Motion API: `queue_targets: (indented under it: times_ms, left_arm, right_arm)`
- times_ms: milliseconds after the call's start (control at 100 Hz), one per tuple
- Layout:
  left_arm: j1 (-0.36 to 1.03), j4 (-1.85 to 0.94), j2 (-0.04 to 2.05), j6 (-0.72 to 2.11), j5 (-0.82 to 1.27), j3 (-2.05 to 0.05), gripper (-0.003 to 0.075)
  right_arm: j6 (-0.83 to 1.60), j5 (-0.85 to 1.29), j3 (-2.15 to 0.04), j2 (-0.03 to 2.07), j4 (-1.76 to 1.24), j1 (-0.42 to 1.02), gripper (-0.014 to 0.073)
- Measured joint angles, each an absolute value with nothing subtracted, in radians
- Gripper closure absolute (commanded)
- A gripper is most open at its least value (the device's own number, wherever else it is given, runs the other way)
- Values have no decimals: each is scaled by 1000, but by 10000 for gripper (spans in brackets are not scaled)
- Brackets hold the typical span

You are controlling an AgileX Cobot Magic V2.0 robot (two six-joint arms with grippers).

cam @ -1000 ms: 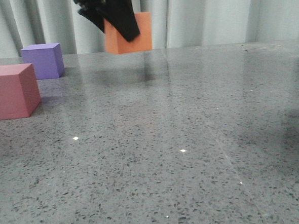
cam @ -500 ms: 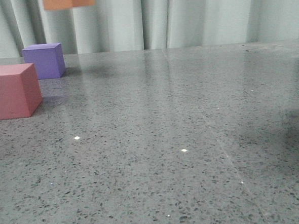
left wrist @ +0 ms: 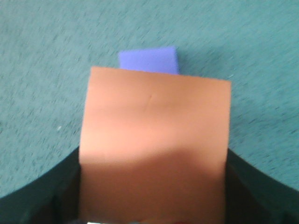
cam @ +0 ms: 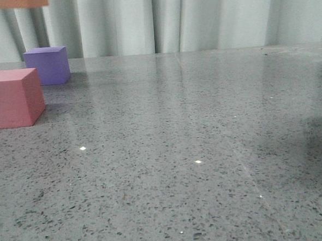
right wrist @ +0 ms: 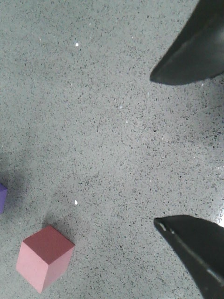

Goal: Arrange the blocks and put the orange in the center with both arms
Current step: 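Lift the orange cube and carry it toward the purple cube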

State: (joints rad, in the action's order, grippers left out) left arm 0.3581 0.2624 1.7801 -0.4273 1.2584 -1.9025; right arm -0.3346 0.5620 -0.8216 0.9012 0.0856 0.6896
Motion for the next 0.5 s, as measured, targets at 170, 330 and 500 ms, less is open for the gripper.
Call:
queue_targets:
  times_ms: [170, 330, 500]
  left_arm:
    - [358, 282, 1769, -493, 1247, -1783, 512]
    - [358, 280, 1769, -531, 1184, -1702, 512]
    - [358, 274, 1769, -559, 1114, -1638, 512]
  right_arm:
    - [-335, 562, -822, 901, 86, 690, 25]
    - [-335, 562, -822, 901, 86, 690, 25]
    - [-335, 562, -822, 901, 86, 690, 25]
